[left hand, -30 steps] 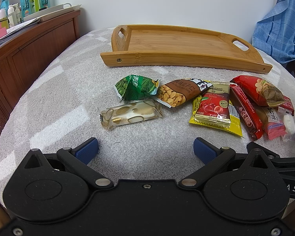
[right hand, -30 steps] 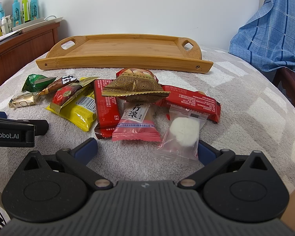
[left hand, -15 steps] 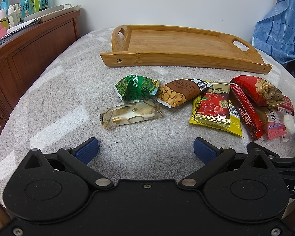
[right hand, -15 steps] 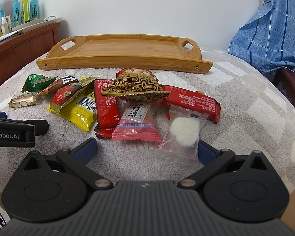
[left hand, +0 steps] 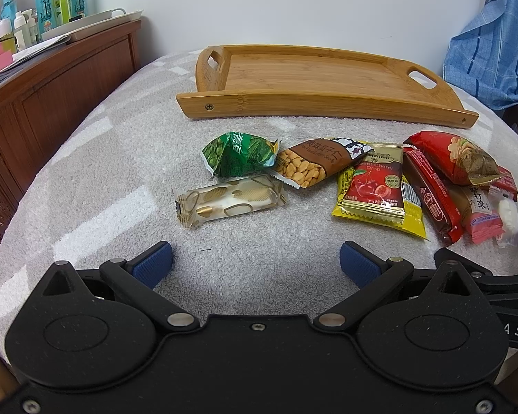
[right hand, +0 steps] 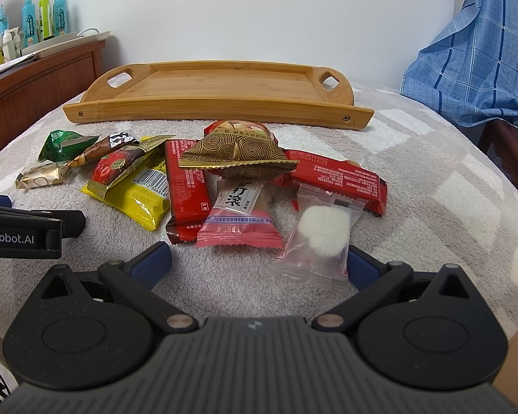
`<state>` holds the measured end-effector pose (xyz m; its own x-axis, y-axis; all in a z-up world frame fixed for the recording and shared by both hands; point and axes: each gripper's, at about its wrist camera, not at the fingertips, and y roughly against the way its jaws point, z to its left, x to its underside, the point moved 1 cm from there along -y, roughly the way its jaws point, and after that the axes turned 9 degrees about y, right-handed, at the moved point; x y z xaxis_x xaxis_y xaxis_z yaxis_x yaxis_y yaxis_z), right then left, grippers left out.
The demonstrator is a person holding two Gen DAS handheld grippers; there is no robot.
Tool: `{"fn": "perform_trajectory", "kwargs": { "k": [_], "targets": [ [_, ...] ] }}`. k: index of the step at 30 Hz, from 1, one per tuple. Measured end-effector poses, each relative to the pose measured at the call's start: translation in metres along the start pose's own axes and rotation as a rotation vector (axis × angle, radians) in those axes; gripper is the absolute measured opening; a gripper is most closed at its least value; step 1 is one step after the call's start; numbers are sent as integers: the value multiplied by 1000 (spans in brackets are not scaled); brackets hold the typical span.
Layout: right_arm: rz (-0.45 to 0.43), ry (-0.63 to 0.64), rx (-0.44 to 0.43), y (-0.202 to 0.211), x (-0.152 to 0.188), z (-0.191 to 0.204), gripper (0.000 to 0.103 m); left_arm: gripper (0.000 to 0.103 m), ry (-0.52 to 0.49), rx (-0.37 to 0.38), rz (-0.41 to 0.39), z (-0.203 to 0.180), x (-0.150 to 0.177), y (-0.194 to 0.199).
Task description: Organize snacks
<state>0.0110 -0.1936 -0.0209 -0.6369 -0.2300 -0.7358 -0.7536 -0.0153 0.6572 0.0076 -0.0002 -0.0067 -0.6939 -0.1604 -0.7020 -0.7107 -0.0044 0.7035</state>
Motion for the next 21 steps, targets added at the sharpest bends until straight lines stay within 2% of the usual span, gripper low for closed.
{"fn": "perform_trajectory", "kwargs": {
  "k": [10, 15, 18, 21],
  "targets": [
    [1, -1, 0, -4, 0, 1, 103, 103, 5, -4, 0, -1, -4, 0],
    [-34, -1, 3, 0, 4, -1, 103, 103, 13, -15, -26, 0, 3, 3],
    [-23, 4, -4, 5, 4, -3, 103, 103, 30, -32, -3, -2, 0, 5],
    [-14, -13, -36, 9, 1, -7, 103, 102, 18, -7, 10, -3, -3, 10]
  ]
}}
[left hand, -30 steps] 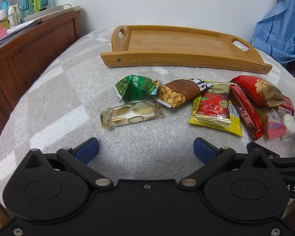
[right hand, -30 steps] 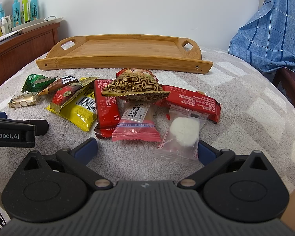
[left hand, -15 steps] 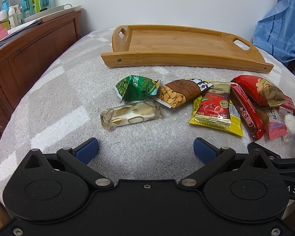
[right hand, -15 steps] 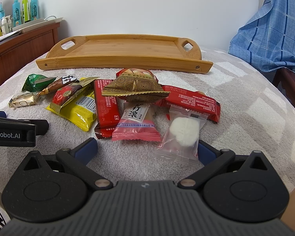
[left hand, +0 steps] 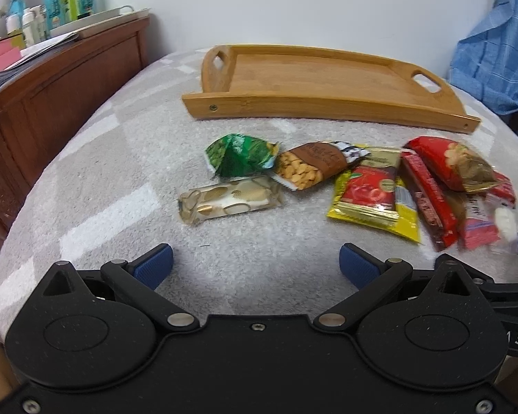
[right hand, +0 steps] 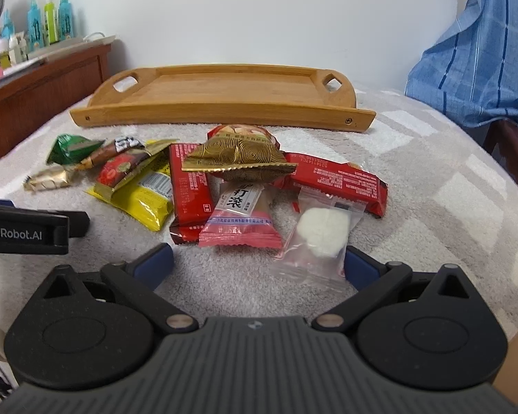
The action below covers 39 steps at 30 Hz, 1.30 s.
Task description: Organize snacks
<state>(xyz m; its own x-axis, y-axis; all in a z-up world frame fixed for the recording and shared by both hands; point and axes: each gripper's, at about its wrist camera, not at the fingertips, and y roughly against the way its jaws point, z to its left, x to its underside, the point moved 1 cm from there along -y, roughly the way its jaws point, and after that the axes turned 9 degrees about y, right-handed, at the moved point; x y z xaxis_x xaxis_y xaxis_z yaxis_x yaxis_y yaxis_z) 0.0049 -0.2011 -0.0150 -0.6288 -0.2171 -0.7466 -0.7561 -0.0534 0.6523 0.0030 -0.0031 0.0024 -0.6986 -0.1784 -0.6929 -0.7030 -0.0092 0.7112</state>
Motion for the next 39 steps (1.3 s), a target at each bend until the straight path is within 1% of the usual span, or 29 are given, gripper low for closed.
{"fn": "perform_trajectory", "kwargs": {
  "k": [4, 9, 10, 12, 14, 15, 17, 19, 21, 25, 28, 32, 34, 35, 37, 39],
  "targets": [
    [-29, -10, -45, 11, 1, -5, 103, 96, -10, 41, -7, -4, -1, 10],
    [-101, 8, -58, 26, -3, -6, 103, 94, -27, 63, -50, -11, -8, 24],
    [-116, 13, -57, 29, -5, -7, 103, 89, -35, 67, -60, -12, -10, 26],
    [-138, 18, -59, 33, -9, -9, 103, 85, -48, 80, -68, -16, -15, 30],
    [-153, 15, -55, 33, -13, -12, 103, 84, -47, 100, -68, -19, -19, 32],
    [-155, 10, -56, 33, -15, -16, 103, 81, -44, 108, -68, -21, -21, 32],
    [-152, 1, -62, 30, -19, -20, 100, 73, -43, 117, -67, -23, -24, 32],
    [-151, -12, -73, 27, -24, -25, 97, 60, -44, 129, -60, -25, -27, 33],
    [-161, -18, -78, 25, -29, -29, 95, 57, -45, 147, -58, -27, -28, 33],
    [-170, -11, -104, 20, -40, -35, 83, 52, -66, 174, -64, -32, -31, 36],
    [-156, 3, -129, 12, -48, -37, 76, 49, -81, 204, -58, -38, -33, 35],
    [-131, 15, -169, 2, -56, -37, 71, 47, -99, 241, -43, -45, -34, 31],
    [-124, 25, -186, -2, -58, -35, 67, 44, -103, 248, -31, -47, -33, 27],
    [-121, 33, -190, -4, -60, -34, 66, 42, -102, 248, -23, -48, -33, 24],
    [-114, 36, -198, -8, -61, -32, 56, 36, -88, 248, -3, -47, -33, 18],
    [-96, 26, -204, -14, -62, -32, 55, 34, -66, 256, 16, -44, -34, 11]
  ]
}}
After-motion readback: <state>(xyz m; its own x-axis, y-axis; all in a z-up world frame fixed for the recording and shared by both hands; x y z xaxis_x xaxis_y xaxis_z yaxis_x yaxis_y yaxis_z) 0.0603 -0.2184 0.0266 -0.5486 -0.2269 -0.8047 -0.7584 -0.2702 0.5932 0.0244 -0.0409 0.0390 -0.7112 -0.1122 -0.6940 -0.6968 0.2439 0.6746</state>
